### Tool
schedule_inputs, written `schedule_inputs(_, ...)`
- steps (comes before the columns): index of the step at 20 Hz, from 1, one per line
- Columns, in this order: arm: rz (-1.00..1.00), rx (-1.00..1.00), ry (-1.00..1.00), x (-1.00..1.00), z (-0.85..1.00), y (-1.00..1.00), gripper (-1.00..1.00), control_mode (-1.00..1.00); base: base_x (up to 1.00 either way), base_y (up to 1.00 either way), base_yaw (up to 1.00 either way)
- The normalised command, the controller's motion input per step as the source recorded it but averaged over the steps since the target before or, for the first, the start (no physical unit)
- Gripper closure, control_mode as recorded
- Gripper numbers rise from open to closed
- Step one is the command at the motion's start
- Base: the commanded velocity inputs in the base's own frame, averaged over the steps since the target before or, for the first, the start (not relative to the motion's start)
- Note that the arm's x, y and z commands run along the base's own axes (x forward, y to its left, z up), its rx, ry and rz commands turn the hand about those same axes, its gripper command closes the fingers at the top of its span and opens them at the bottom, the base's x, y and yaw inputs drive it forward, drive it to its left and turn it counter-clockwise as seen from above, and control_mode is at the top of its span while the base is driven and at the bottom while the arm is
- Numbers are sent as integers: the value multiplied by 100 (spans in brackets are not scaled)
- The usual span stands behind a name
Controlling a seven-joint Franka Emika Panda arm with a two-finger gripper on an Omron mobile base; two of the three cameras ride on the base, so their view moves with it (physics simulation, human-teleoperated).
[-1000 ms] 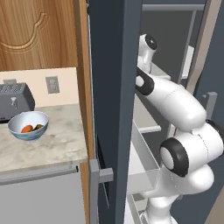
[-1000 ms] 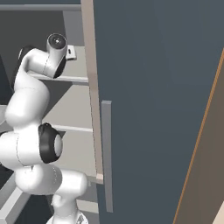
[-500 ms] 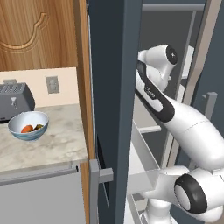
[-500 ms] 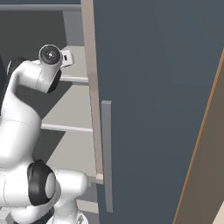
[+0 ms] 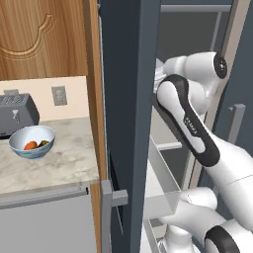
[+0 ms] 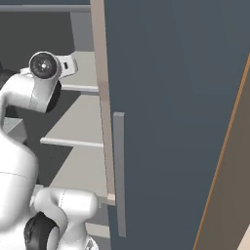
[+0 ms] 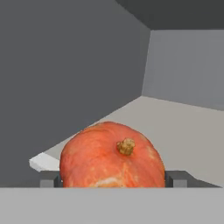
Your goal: Take the squash, sweet potato, and squash from the freezer and place them in the bowl on the counter.
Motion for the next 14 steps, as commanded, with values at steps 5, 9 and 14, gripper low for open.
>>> schedule_inputs(5, -7, 0, 0, -91, 45, -12, 100, -100, 0, 0, 0)
schedule_inputs(9, -12, 0, 0, -100, 26, -18, 100, -100, 0, 0, 0)
schedule_inputs(14, -14, 0, 2, -100, 24, -15, 100, -100, 0, 0, 0)
